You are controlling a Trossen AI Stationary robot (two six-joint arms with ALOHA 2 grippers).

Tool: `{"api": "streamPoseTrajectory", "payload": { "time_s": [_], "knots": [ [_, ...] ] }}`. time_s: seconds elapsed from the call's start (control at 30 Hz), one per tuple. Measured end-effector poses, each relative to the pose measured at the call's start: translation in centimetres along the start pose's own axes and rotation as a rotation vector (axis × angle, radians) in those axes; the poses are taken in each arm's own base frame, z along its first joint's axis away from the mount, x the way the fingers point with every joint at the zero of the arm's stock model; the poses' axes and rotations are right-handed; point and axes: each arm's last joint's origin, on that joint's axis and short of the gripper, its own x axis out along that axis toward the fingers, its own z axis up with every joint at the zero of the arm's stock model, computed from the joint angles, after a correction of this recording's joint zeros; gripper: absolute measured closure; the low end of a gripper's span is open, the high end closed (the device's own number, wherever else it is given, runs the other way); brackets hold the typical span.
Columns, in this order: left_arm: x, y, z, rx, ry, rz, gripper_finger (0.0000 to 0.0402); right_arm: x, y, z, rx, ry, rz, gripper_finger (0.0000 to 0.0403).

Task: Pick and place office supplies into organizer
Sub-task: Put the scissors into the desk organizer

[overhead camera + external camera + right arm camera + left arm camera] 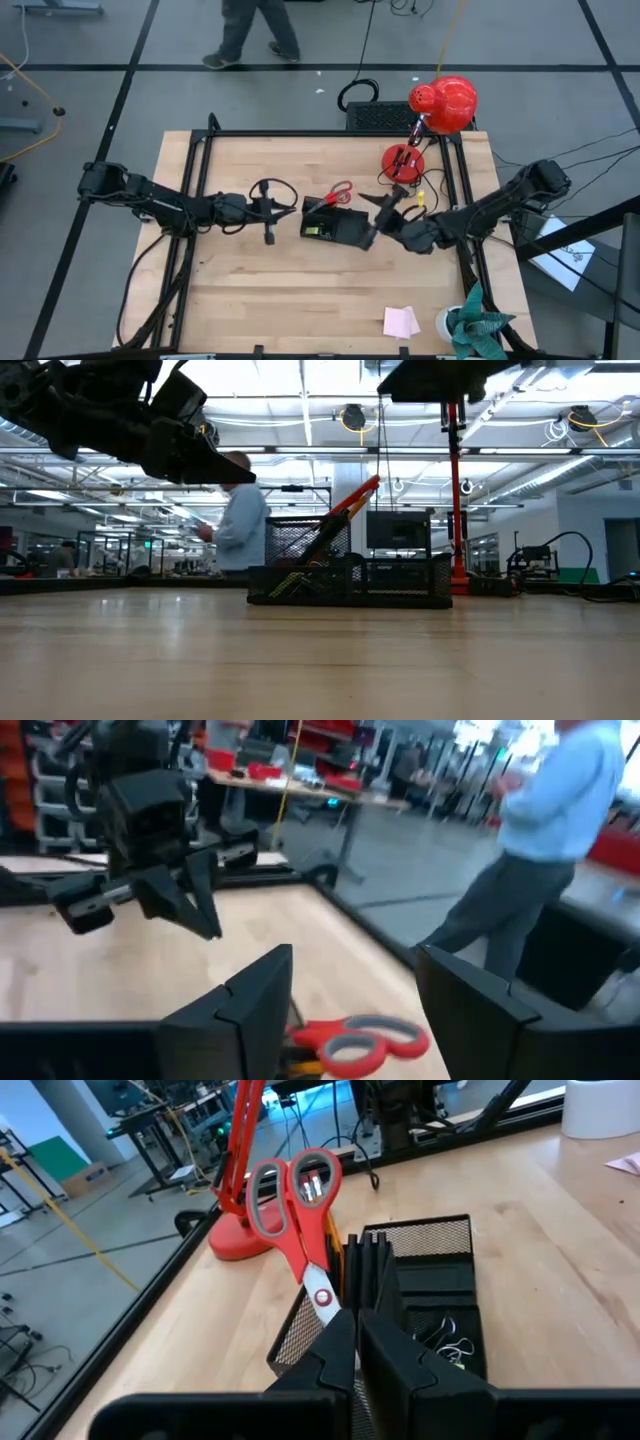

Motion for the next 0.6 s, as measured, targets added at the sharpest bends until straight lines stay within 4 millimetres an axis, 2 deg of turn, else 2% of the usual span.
{"api": "streamPoseTrajectory", "payload": {
  "time_s": [0.2, 0.3, 0.4, 0.6],
  "knots": [
    [0.0, 0.0, 0.0, -0.008, -0.002, 0.000, 0.0376, 1.4, -0.4, -1.8, 0.099, 0.141, 0.120, 0.0202],
    [0.0, 0.0, 0.0, -0.010, -0.005, 0.000, 0.0376, 1.9, -0.6, -2.7, 0.138, 0.193, 0.088, 0.0203],
    [0.0, 0.0, 0.0, -0.011, -0.004, 0.000, 0.0376, 2.4, -0.9, -3.0, 0.251, 0.205, 0.049, 0.0207],
    [0.0, 0.0, 0.0, -0.011, -0.005, -0.001, 0.0376, 3.0, -1.7, -3.9, 0.320, 0.227, 0.002, 0.0217]
  ]
}}
